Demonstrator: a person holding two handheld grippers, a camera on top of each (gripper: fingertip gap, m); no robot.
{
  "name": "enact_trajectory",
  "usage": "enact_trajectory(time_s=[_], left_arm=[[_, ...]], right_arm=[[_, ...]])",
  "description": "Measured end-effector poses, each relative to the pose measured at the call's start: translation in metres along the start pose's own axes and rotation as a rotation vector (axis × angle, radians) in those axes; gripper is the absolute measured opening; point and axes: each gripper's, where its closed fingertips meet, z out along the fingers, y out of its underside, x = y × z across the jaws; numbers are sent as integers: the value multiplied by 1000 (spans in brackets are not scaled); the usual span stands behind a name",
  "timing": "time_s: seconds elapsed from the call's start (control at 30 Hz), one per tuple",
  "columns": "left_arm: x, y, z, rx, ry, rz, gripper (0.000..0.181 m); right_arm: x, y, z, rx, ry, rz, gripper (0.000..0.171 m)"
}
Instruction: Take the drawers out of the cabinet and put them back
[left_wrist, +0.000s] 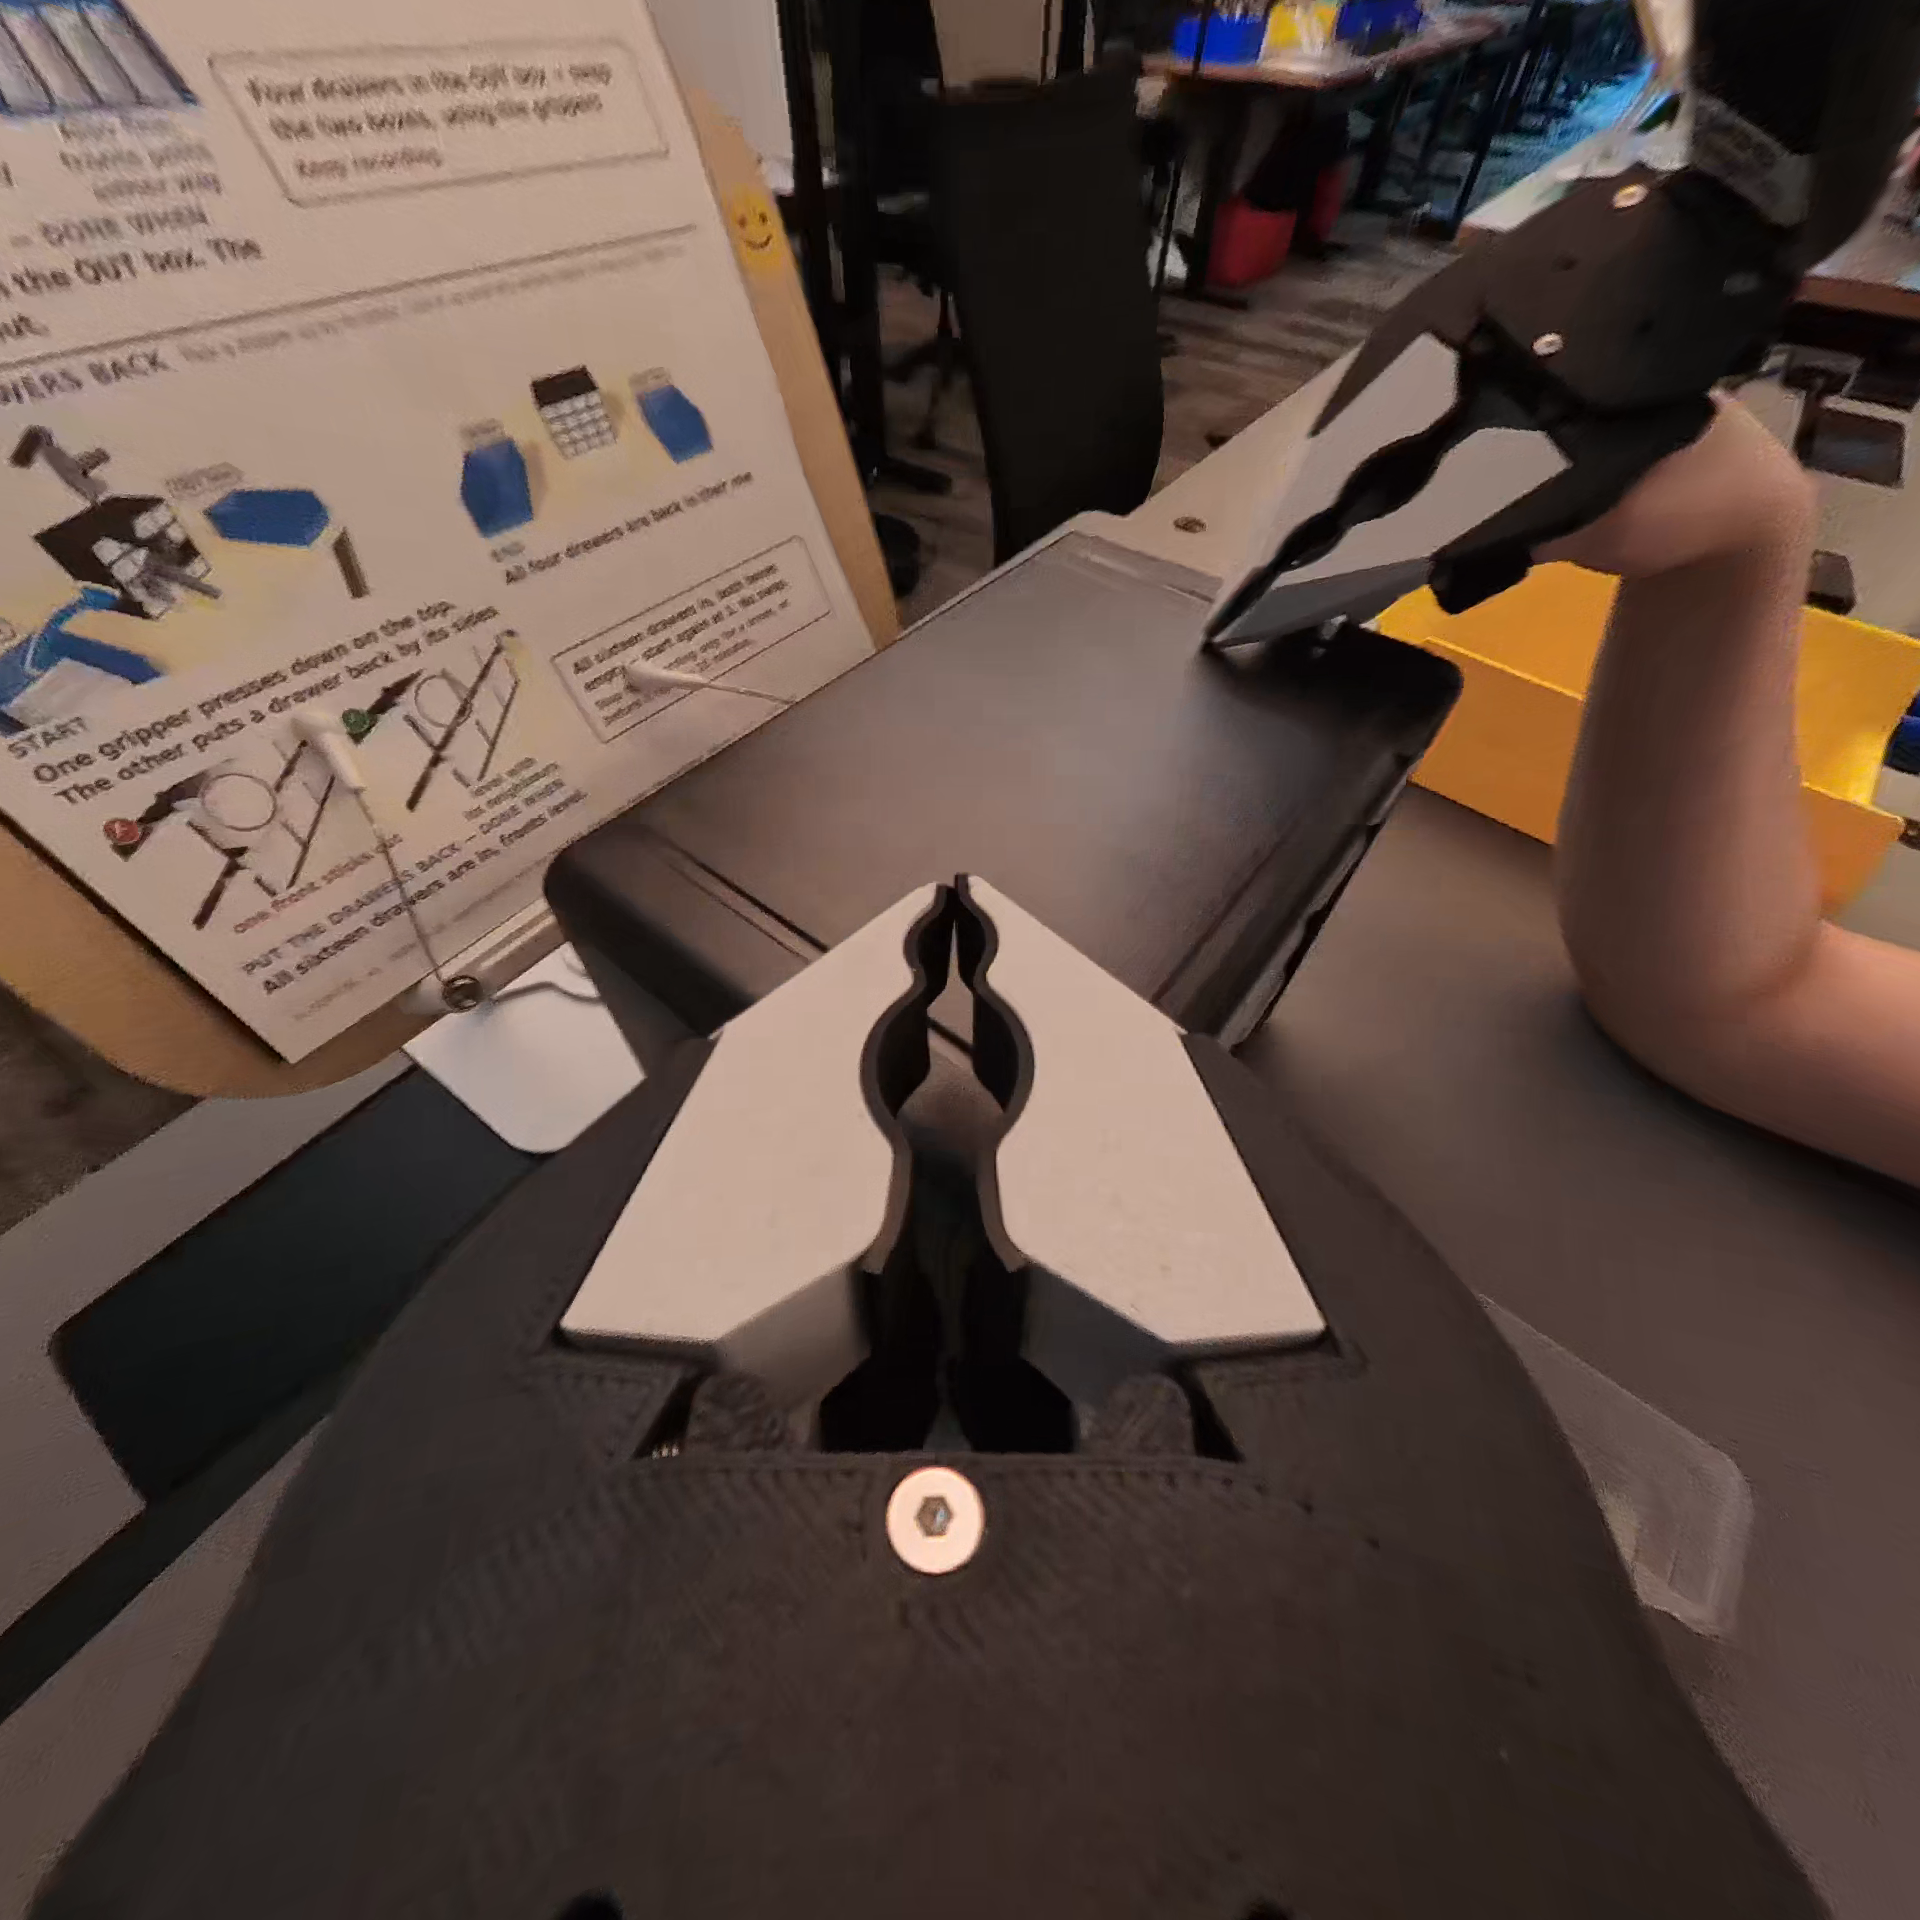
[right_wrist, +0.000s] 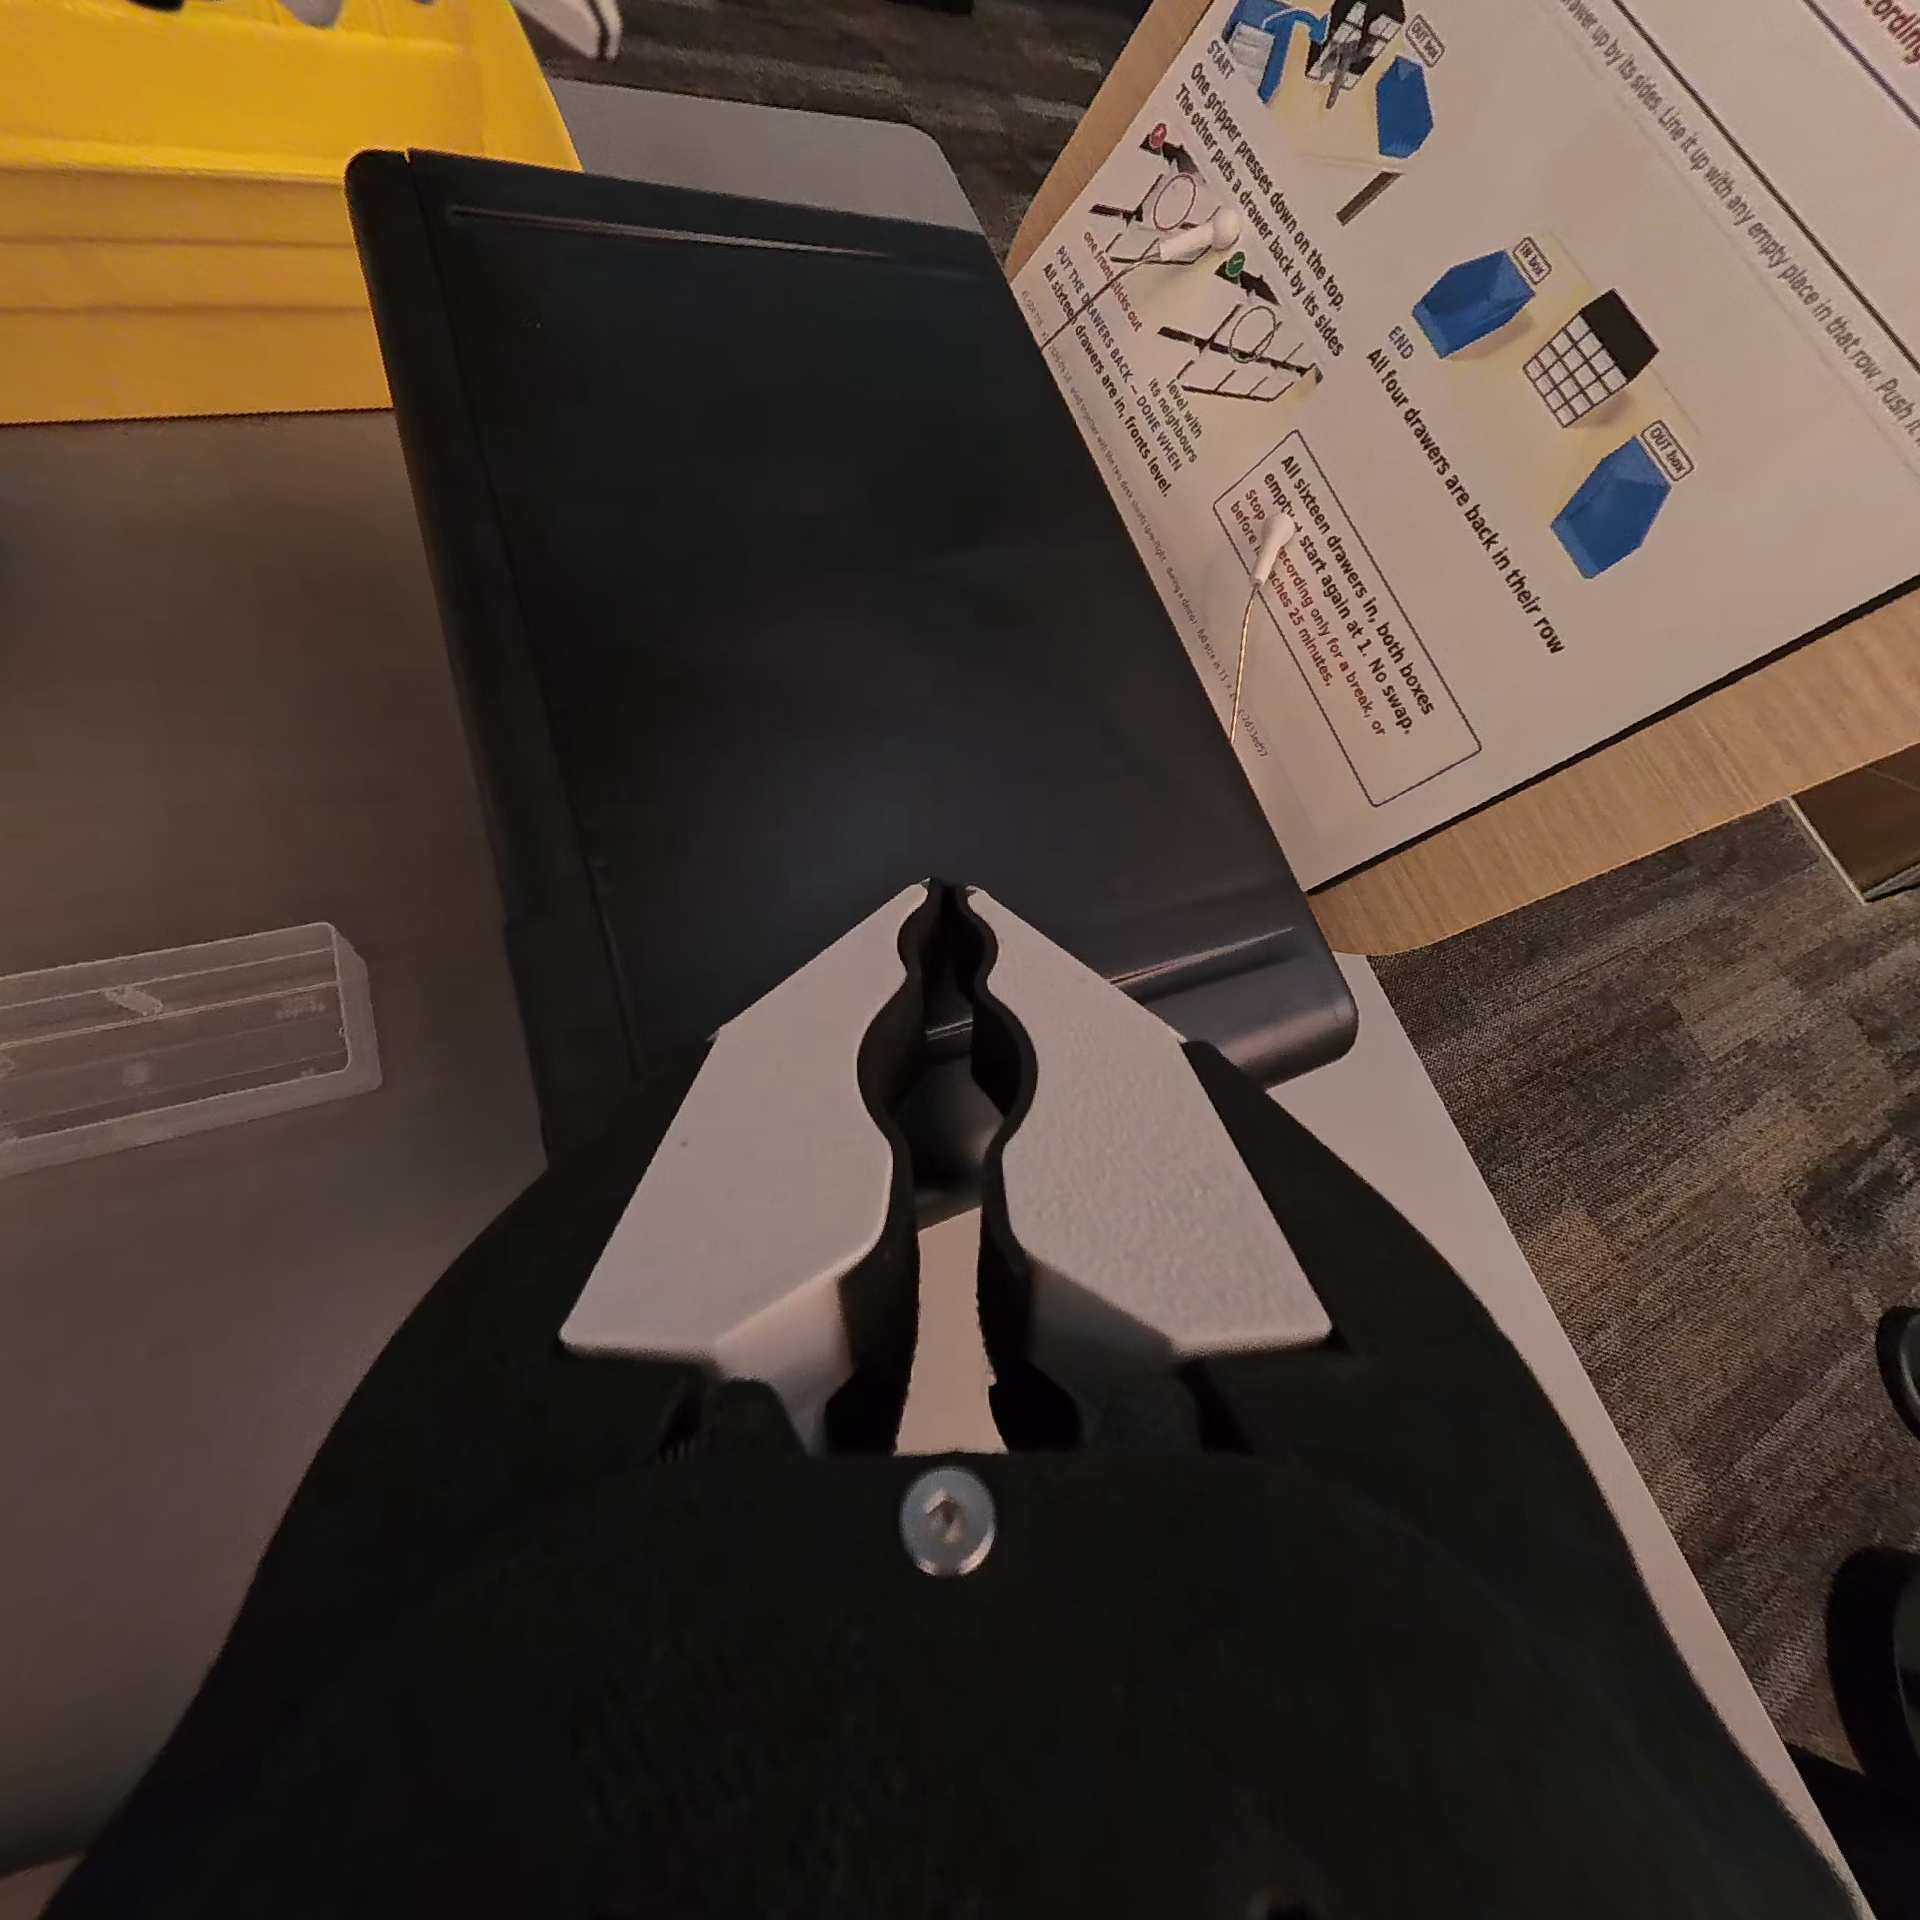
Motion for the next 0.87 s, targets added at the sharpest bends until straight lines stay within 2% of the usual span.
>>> enact_trajectory(time_s=[0.03, 0.13, 0.3, 0.37, 0.43, 0.53, 0.6, 0.77, 0.87], left_arm=[[-3, 0, 2, -17, 6, 6, 0], [7, 11, 12, -113, 117, 61, 0], [3, 28, 24, -249, 98, 183, 0], [3, 31, 22, -258, 96, 194, 0], [3, 31, 22, -251, 98, 189, 0], [3, 31, 21, -236, 120, 180, 0], [3, 31, 21, -225, 141, 167, 0], [3, 31, 21, -191, 196, 136, 0], [3, 31, 21, -181, 218, 112, 0]], right_arm=[[0, 0, 0, -1, 1, 2, 0], [1, 1, 0, -3, 7, 24, 0], [2, 2, -1, -10, 53, 24, 0], [5, -2, -2, -31, 142, -67, 1], [-2, -24, -10, 19, 253, -128, 8], [-56, -75, -25, 207, 325, -129, 20], [-99, -88, -27, 273, 378, -66, 37], [-203, -40, -10, 158, 550, 74, 57], [-246, 11, 4, 119, 632, 328, 87]])
